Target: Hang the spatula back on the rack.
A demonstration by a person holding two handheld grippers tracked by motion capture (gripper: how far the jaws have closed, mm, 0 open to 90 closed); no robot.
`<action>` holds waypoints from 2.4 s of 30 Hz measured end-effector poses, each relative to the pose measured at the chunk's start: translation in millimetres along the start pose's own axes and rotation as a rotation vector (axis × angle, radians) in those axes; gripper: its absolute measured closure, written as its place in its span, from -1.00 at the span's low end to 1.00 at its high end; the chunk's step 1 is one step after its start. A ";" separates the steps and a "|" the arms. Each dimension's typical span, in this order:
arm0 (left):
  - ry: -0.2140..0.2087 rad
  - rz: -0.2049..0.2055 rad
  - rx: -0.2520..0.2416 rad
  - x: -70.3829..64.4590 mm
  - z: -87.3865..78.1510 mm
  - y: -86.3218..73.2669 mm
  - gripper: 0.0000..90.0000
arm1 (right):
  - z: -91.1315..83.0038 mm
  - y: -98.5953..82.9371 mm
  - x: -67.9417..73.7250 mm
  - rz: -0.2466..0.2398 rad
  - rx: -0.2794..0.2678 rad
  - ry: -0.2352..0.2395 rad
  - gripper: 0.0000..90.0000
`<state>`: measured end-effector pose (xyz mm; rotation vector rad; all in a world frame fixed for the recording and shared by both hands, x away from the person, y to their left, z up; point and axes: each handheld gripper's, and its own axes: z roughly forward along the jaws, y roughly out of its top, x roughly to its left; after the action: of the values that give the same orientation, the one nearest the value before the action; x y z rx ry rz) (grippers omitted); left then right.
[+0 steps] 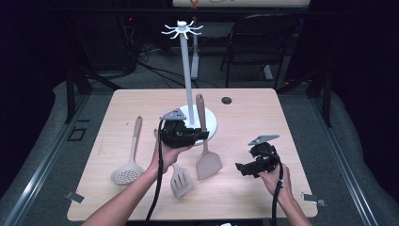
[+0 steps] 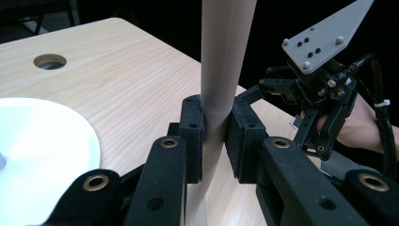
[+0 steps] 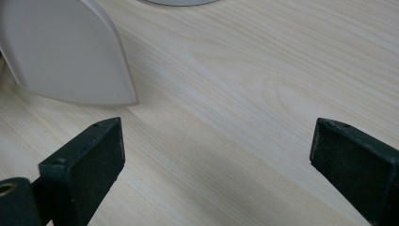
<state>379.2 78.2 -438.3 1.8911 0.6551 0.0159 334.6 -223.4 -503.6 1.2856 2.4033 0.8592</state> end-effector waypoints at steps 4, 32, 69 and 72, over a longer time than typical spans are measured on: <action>0.006 -0.001 -0.001 2.0 -1.1 2.2 0.72 | 0.5 -0.1 -1.4 0.006 0.004 -0.004 -0.94; 0.037 0.076 0.006 23.9 -15.3 34.2 0.72 | 3.2 0.0 -2.9 -0.001 0.018 -0.006 -0.95; 0.060 0.110 0.025 54.8 -24.1 76.1 0.72 | 3.6 0.0 -3.2 -0.008 0.025 -0.017 -0.95; 0.062 0.113 0.023 56.6 -25.1 79.7 0.72 | 4.1 -0.4 -4.0 -0.006 0.027 -0.014 -0.95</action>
<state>453.8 103.8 -375.3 1.9546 0.5915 0.1405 338.6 -225.3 -507.1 1.2893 2.4153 0.8160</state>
